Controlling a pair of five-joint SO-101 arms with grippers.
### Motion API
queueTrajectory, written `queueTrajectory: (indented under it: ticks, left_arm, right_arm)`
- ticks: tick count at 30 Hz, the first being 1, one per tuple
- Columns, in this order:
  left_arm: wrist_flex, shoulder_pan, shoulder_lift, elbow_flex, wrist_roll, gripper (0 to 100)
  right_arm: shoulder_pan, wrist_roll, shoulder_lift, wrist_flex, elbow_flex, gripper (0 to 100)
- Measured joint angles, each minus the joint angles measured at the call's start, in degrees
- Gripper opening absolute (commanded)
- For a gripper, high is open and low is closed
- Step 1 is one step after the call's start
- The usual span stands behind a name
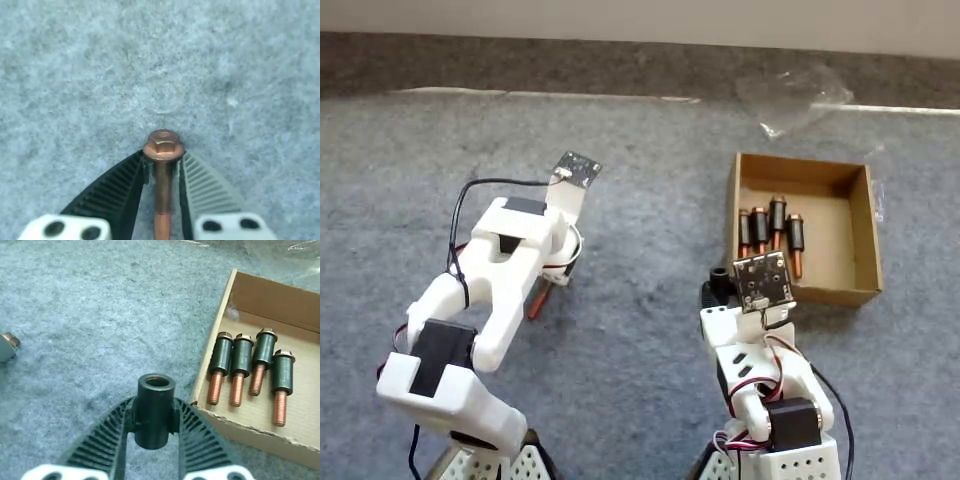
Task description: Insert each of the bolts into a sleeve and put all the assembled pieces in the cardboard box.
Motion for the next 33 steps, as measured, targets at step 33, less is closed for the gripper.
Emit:
queueTrajectory:
  ticks: [33]
  left_arm:
    - [5.54,-2.37,-22.51,-0.97,0.00,1]
  right_arm:
    - [0.00,0.00,0.00,0.00,0.00,0.4]
